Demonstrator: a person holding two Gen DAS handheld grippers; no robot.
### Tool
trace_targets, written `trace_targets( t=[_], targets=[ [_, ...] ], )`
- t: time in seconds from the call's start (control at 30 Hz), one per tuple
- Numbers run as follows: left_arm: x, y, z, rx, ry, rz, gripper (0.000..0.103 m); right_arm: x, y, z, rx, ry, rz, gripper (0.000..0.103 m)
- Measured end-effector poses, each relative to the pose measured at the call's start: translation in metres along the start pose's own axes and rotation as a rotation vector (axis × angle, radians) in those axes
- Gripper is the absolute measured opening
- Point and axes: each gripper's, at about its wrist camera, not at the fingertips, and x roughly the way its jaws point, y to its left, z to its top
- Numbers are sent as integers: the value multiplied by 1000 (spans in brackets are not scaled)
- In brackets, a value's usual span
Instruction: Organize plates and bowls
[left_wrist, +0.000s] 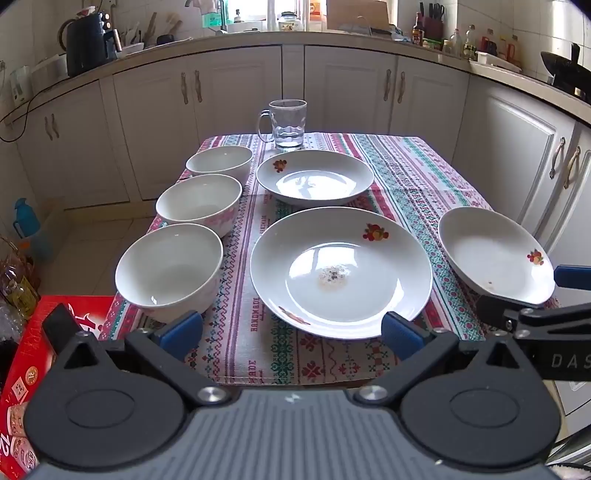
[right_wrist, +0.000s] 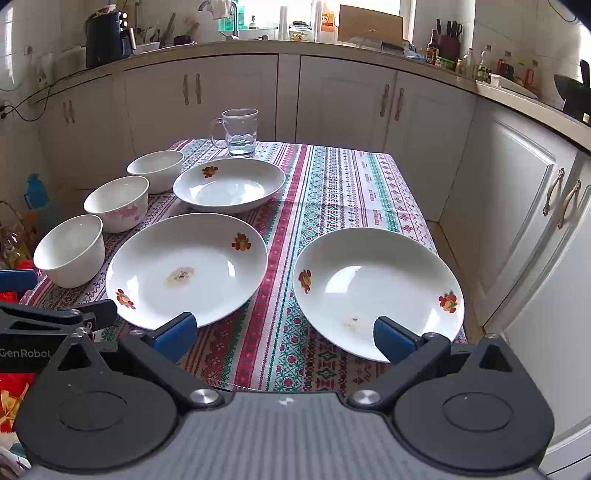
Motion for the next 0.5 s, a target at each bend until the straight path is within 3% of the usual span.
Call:
trace_targets(
  t=[0.5],
  targets=[
    [-3, 0, 1, -8, -5, 0, 102, -5, 2, 2, 0, 5, 6, 103]
  ],
)
